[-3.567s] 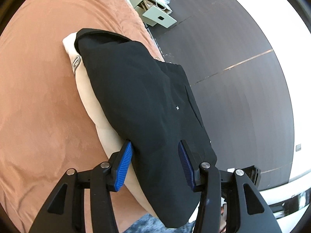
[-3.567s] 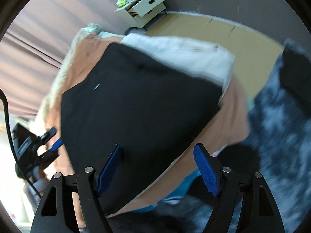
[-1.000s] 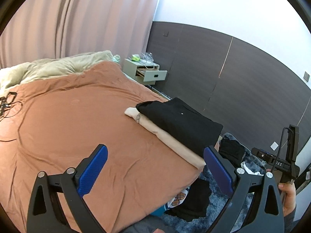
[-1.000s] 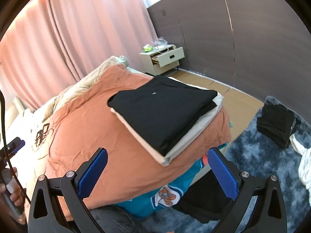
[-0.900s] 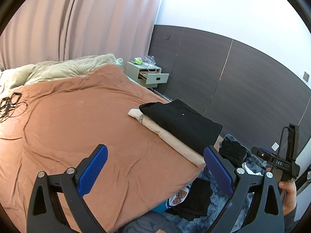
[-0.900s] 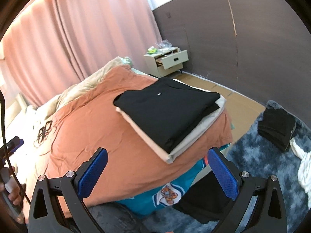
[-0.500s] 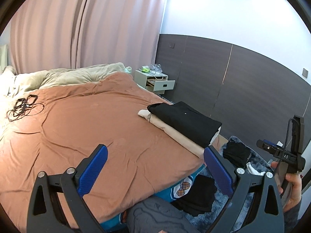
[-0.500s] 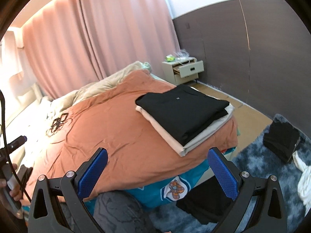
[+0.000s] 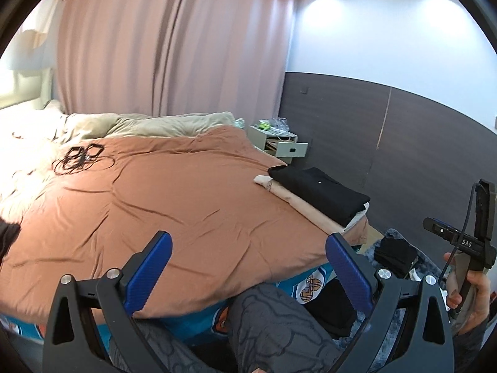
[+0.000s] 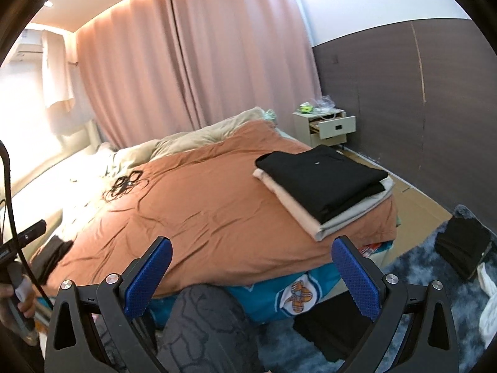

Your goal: Fold large clothes

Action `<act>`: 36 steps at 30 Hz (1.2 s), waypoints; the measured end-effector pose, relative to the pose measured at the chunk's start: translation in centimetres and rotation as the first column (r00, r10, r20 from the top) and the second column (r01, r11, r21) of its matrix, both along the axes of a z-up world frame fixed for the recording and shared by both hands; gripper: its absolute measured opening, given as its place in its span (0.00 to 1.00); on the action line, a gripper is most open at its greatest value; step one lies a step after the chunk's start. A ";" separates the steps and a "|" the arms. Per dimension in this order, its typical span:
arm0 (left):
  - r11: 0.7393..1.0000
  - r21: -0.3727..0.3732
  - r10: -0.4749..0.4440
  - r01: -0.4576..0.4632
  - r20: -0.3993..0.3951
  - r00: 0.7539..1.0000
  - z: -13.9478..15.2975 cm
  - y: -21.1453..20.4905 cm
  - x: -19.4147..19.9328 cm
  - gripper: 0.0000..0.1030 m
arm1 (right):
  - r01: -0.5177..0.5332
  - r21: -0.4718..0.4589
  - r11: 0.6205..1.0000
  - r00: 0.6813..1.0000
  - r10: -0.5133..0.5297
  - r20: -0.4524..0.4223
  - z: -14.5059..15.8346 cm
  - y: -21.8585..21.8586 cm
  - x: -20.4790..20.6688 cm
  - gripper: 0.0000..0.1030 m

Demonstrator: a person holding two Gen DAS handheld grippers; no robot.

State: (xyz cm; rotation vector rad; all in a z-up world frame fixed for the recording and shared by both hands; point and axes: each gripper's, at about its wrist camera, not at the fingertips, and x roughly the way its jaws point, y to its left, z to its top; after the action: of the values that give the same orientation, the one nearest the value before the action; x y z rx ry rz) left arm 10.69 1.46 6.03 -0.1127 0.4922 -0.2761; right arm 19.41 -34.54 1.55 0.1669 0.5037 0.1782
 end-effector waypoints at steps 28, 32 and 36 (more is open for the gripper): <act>0.982 0.005 0.190 -0.191 0.041 0.981 -0.9 5.3 -6.6 0.98 | -0.144 -0.031 0.989 0.990 0.144 -0.003 -1.9 5.3 -2.2 1.00; 0.981 0.009 0.194 -0.194 0.038 0.980 -0.9 5.2 -6.7 0.98 | -0.147 -0.028 0.989 0.989 0.147 -0.011 -2.0 5.4 -2.1 1.00; 0.980 0.004 0.197 -0.198 0.039 0.980 -0.8 5.2 -6.8 0.98 | -0.148 -0.030 0.989 0.989 0.148 -0.013 -1.9 5.4 -1.9 1.00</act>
State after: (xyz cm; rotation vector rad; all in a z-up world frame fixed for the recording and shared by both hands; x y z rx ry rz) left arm 3.90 6.65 5.23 -0.1468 0.4399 -0.0815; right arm 17.50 -29.12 -0.32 0.1000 0.5298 0.3143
